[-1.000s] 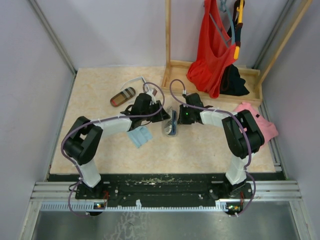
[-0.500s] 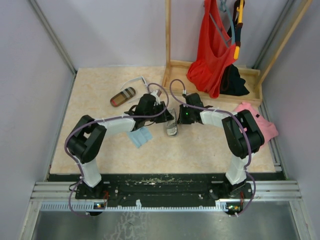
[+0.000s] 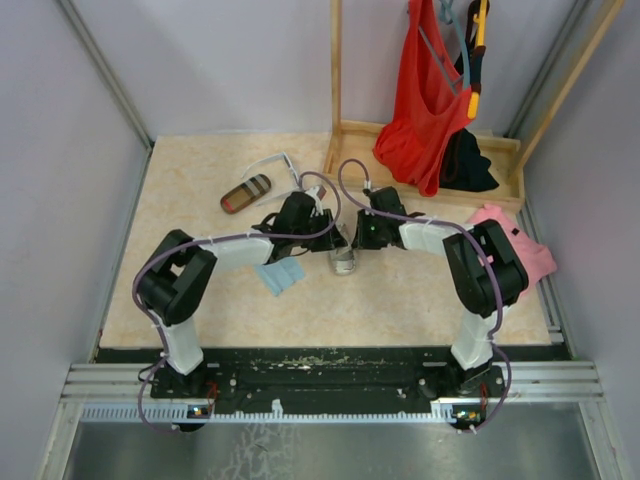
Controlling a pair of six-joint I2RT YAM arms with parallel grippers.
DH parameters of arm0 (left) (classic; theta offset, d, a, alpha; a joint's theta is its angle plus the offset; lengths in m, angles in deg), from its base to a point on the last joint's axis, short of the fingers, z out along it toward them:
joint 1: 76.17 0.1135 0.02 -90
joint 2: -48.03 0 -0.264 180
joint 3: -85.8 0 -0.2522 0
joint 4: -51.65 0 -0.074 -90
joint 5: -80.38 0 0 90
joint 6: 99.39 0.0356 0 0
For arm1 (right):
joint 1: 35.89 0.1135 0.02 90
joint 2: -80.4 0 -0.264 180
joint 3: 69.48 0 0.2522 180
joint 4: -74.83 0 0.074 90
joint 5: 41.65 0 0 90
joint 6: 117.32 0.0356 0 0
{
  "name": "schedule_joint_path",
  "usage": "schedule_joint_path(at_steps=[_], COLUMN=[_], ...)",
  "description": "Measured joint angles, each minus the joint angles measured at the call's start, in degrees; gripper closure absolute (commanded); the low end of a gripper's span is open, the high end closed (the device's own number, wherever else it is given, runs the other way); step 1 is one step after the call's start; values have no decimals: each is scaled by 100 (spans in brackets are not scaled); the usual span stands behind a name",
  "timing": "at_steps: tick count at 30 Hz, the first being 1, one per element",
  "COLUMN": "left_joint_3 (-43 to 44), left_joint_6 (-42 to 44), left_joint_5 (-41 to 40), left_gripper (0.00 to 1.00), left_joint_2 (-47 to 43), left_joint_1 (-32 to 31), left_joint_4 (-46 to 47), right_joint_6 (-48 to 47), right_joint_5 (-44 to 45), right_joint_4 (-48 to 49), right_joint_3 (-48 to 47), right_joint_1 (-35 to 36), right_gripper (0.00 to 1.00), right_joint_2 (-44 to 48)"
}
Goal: Organize the sunglasses
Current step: Close the sunglasses case at the center of the board.
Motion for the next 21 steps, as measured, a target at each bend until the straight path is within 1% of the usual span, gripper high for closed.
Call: schedule_joint_path(at_steps=[2, 5, 8, 11, 13, 14, 18, 21], left_joint_3=[0, 0, 0, -11, -70, -98, -310, -562], left_joint_6=[101, 269, 457, 656, 780, 824, 946, 988], left_joint_5=[-118, -358, -669, -1073, -1408, -1521, -2090, -2417], left_gripper=[61, 59, 57, 51, 48, 46, 37, 32], left_joint_2=[-122, -442, -929, -1528, -1963, -2116, -2824, -3340], left_joint_1=[0, 2, 15, 22, 46, 57, 120, 151], left_joint_4=[-162, -417, -616, -769, -822, -866, -1285, -1679], right_joint_6=[-4, -24, -74, -205, -291, -321, -415, -411], right_joint_5=[107, 378, 636, 855, 894, 907, 1014, 1211], right_joint_4=[-15, -125, -216, -238, -227, -199, -195, -378], right_joint_3=[28, 153, 299, 426, 459, 481, 476, 389], right_joint_1=[0, 0, 0, 0, 2, 15, 170, 538], right_gripper=[81, 75, 69, 61, 44, 39, 26, 20], right_joint_2=[44, 245, 621, 1187, 1473, 1606, 1834, 1733])
